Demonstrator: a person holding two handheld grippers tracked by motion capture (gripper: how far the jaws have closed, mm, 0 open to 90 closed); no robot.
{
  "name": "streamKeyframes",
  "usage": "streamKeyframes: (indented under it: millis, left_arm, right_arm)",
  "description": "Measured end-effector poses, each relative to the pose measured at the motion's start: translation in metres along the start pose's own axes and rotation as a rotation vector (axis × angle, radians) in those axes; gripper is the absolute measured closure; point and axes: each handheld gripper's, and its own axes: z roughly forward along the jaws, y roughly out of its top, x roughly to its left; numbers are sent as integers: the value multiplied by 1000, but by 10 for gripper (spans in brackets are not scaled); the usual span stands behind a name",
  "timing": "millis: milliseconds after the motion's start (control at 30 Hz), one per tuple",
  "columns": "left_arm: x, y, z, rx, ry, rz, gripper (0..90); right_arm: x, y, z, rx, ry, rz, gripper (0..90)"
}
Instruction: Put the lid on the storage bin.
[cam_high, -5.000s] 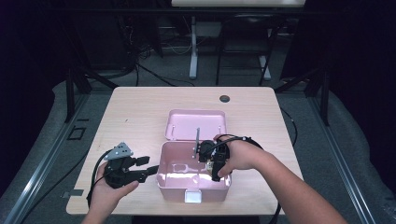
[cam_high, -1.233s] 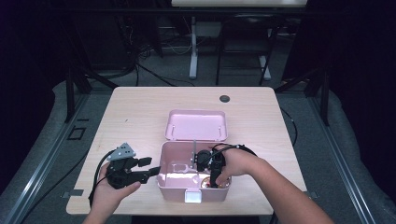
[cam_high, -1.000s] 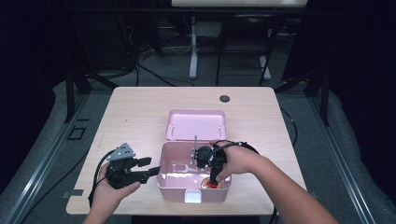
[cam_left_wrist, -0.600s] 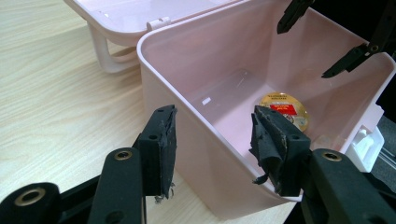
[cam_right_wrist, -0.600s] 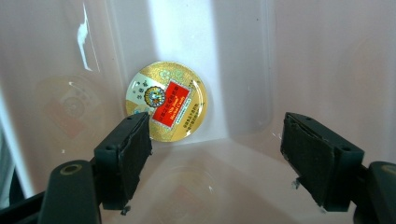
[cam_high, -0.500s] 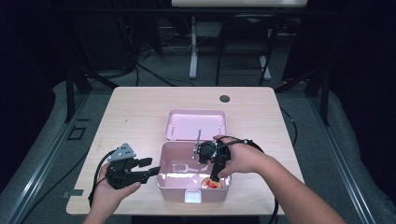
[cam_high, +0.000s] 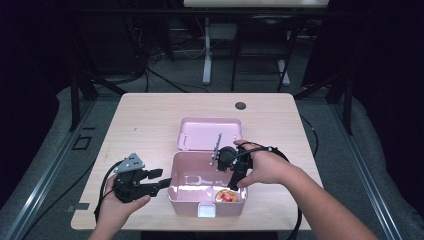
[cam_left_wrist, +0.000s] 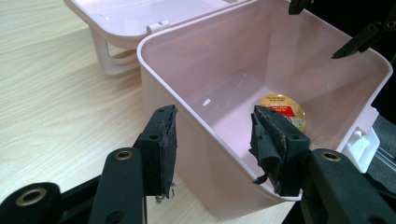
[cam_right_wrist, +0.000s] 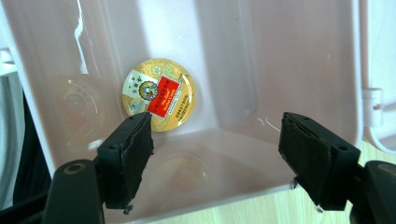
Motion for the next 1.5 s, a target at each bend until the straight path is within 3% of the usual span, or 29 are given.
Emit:
streamKeyframes:
  millis: [133, 367, 633, 1167, 1267, 1500]
  left_arm:
    - [0, 0, -1, 2, 0, 1, 504]
    - [0, 1, -1, 3, 8, 19, 508]
    - [-3, 2, -2, -5, 1, 26, 513]
    - [-5, 1, 0, 3, 16, 43, 531]
    - [-5, 1, 0, -6, 22, 60, 532]
    - [-4, 0, 1, -34, 12, 55, 528]
  right_arm:
    - [-2, -1, -4, -2, 2, 23, 256]
    - [-4, -4, -10, -15, -11, 13, 268]
    - [-8, -8, -14, -38, -35, 34, 271]
    - [-18, -24, -21, -59, -23, 88, 326]
    - [-21, -27, -23, -72, -32, 110, 330]
    - [-30, -36, -22, -126, -53, 187, 331]
